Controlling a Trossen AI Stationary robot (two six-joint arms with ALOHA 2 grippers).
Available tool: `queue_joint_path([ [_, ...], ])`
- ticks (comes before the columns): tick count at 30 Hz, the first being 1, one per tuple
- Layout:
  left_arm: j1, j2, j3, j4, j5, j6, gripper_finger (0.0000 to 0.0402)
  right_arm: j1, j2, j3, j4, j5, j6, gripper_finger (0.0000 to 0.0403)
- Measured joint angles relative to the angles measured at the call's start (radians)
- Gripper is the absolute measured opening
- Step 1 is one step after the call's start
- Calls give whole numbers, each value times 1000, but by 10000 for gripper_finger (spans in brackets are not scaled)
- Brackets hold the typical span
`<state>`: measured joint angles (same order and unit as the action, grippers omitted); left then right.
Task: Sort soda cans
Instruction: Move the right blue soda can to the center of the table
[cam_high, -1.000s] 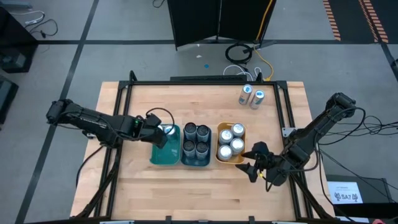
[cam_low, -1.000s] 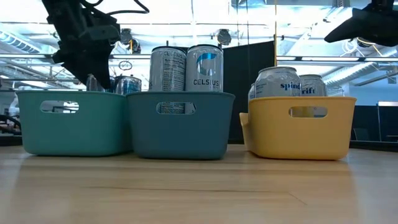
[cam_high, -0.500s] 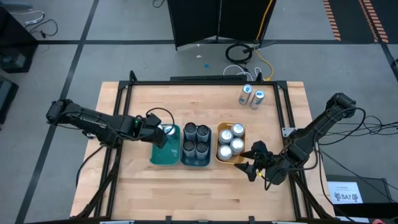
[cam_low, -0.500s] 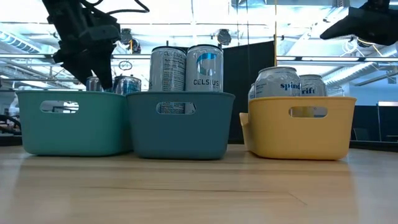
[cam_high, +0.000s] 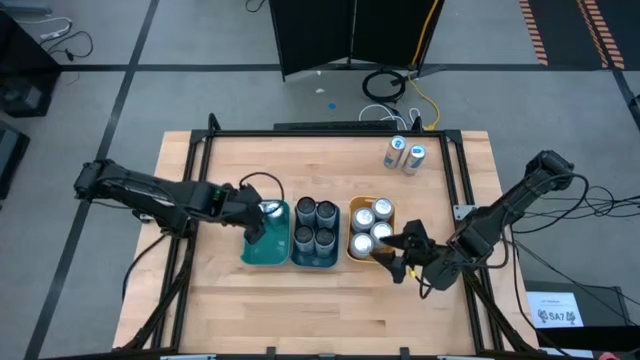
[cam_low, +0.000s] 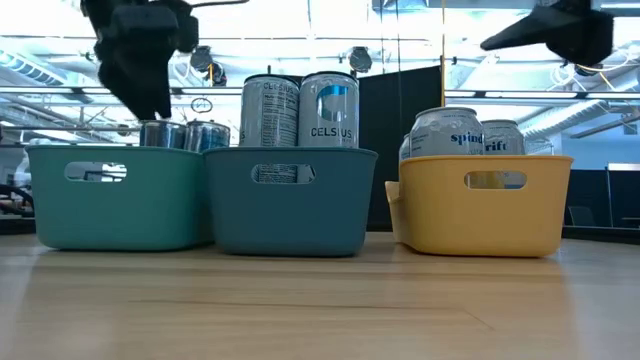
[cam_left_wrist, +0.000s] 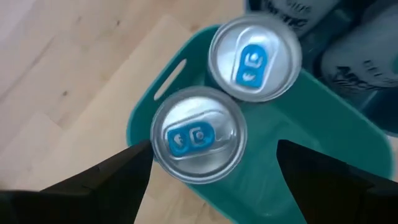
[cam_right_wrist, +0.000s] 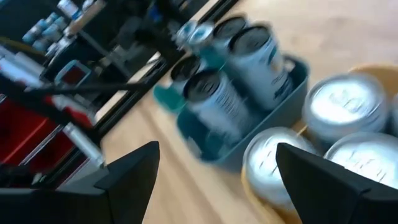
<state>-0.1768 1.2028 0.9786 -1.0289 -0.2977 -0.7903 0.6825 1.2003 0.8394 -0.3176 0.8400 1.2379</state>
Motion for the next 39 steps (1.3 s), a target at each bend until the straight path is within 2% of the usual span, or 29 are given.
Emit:
queue_joint_path([
  [7, 0, 0, 85, -67, -23, 55, 350, -133, -12, 0, -20, 96, 8, 313],
  [12, 0, 0, 115, -89, -77, 145, 350, -292, -100, 0, -94, 47, -37, 313],
  [17, 0, 0, 135, -84, -147, 143, 350, -476, -224, 0, -130, -90, -252, 313],
  [20, 0, 0, 137, -63, -182, 144, 350, -617, -291, 0, -198, -189, -305, 313],
  [25, 9, 0, 137, -37, -219, 142, 350, -886, -331, 0, -321, -428, -412, 313],
  [28, 31, 0, 137, -15, -222, 142, 350, -1044, -315, 1, -324, -584, -527, 313],
  [32, 64, 0, 137, 24, -223, 142, 350, -1224, -258, 45, -357, -732, -673, 313],
  [39, 108, 0, 137, 54, -222, 142, 350, -1471, -71, 262, -560, -880, -911, 313],
])
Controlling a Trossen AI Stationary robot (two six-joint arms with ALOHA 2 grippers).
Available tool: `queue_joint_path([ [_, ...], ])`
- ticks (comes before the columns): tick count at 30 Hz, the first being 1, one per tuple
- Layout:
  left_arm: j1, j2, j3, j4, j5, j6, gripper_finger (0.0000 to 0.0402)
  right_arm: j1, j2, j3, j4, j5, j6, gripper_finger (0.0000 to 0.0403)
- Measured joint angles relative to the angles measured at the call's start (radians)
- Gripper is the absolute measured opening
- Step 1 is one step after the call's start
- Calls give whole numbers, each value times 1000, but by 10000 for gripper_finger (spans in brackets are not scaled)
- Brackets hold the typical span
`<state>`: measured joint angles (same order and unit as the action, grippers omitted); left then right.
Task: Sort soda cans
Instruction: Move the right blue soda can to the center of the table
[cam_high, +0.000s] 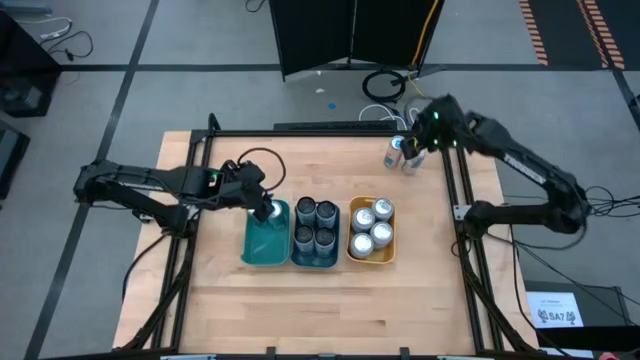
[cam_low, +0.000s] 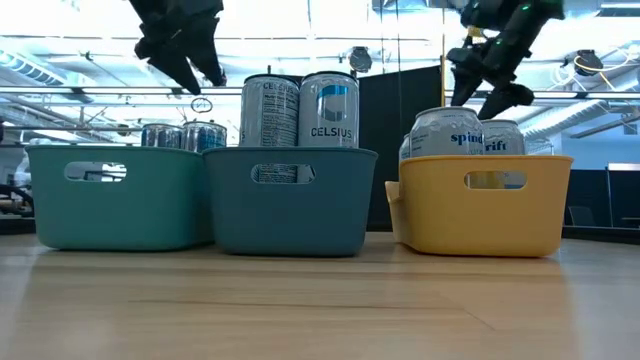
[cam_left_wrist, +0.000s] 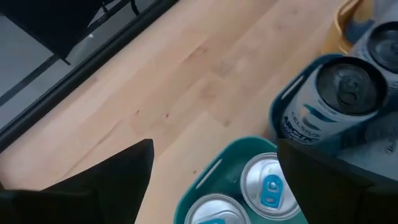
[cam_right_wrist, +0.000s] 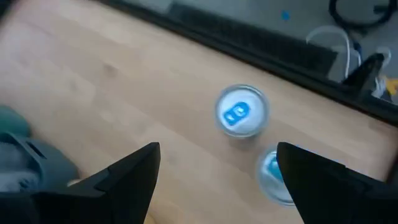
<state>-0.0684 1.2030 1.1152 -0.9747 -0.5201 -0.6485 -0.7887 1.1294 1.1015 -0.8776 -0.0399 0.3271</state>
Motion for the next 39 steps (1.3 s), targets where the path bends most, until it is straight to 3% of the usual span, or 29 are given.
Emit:
queue_joint_path([
  [4, 19, 0, -1, -1, 0, 0, 350, -105, 162, 132, -198, -71, -127, 313],
  [11, 31, 0, -1, -2, 1, -1, 350, -169, 335, 274, -370, -56, -242, 313],
  [17, 30, 0, -1, -2, 2, -1, 350, -175, 367, 277, -378, -7, -318, 313],
  [39, 30, 0, -2, -4, 0, -77, 350, -203, 375, 148, -295, -29, -425, 313],
])
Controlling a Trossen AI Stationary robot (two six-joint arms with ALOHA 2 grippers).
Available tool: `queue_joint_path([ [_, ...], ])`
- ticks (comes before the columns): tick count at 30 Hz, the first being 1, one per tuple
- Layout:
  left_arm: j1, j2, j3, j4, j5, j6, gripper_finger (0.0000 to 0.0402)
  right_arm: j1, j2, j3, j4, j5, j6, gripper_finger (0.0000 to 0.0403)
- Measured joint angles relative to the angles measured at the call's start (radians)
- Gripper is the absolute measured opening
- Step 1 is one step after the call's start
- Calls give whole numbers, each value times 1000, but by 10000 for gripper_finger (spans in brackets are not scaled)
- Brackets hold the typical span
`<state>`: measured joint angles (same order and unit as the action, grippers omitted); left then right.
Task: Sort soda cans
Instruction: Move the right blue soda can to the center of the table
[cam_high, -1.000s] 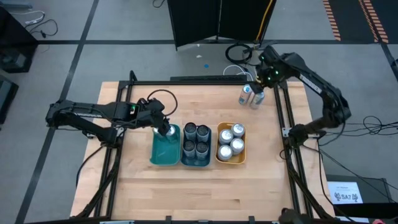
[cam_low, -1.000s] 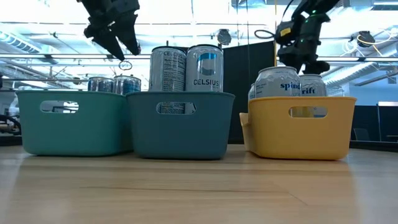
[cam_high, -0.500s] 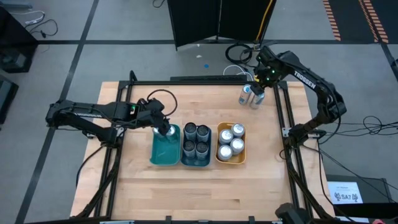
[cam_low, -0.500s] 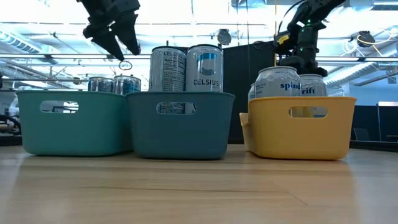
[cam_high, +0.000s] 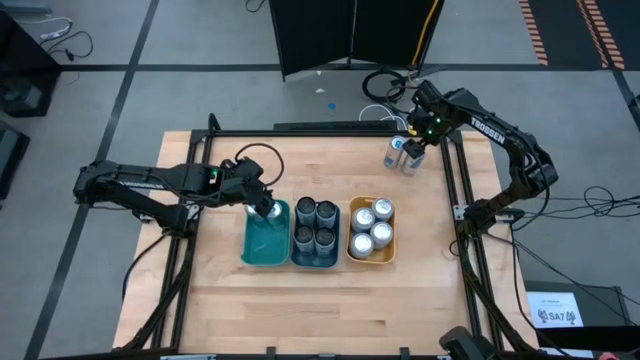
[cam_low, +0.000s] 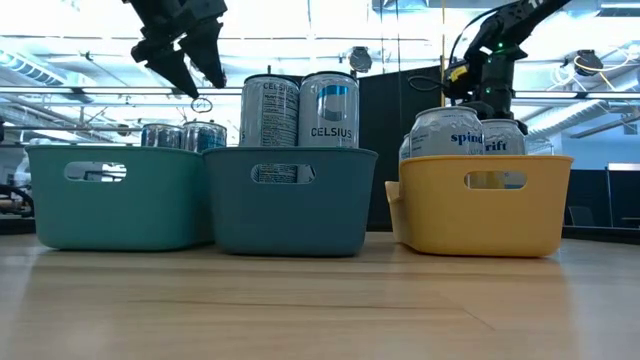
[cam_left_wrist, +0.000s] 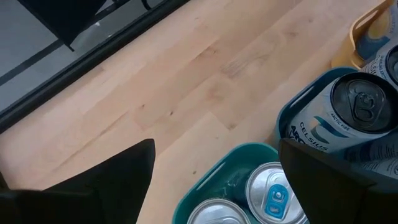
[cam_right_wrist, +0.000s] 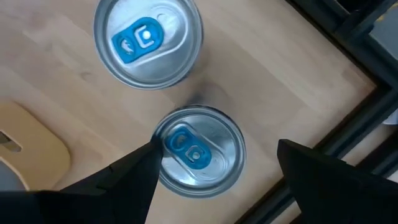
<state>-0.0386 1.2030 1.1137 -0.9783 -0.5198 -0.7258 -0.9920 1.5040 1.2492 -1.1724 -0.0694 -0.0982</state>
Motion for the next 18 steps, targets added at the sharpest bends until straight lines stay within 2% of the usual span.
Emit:
queue_joint_path([
  [13, 0, 0, 0, 0, -1, 0, 350, -4, -69, -5, 47, 15, 34, 313],
  [18, 0, 0, 0, 0, -1, 0, 350, -4, -49, -5, 43, -64, 16, 313],
])
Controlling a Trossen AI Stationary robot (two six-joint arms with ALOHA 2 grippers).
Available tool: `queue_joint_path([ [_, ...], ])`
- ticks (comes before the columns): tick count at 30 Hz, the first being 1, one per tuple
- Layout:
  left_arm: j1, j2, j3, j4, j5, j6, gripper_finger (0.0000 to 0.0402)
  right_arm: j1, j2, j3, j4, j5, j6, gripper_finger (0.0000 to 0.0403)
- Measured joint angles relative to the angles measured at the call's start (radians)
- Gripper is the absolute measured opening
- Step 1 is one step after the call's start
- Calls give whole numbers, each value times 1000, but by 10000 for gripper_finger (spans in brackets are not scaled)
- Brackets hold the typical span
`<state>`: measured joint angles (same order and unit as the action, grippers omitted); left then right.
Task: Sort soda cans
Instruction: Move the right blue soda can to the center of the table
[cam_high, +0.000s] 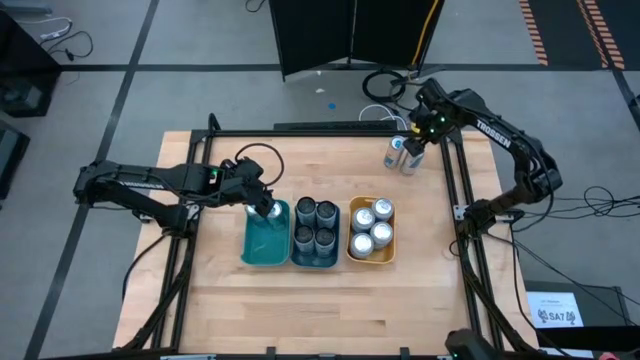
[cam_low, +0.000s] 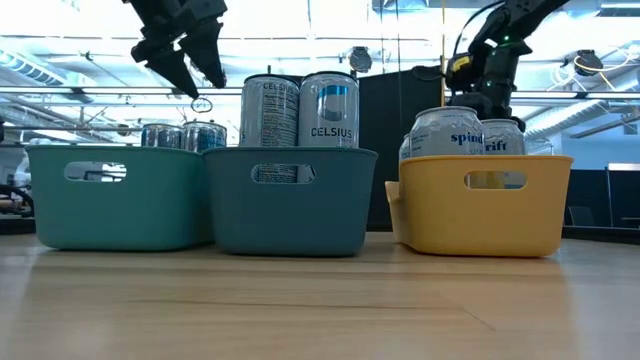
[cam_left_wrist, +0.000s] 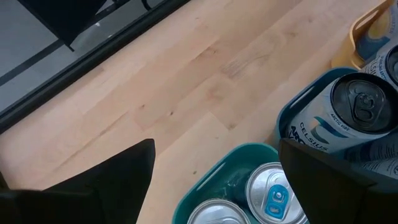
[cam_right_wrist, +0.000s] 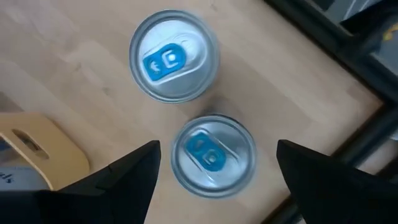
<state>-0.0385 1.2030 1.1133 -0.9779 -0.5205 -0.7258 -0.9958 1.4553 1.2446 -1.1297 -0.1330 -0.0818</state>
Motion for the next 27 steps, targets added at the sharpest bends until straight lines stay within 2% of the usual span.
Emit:
queue_joint_path([
  [17, 0, 0, 0, 0, 0, 0, 350, 5, 82, 0, -43, 10, -9, 313],
  [21, 0, 0, 0, -5, 0, 7, 350, 17, 83, 1, -40, 78, -7, 313],
  [27, 0, 0, 0, -4, 0, 6, 350, 17, 84, 1, -53, 79, 17, 273],
])
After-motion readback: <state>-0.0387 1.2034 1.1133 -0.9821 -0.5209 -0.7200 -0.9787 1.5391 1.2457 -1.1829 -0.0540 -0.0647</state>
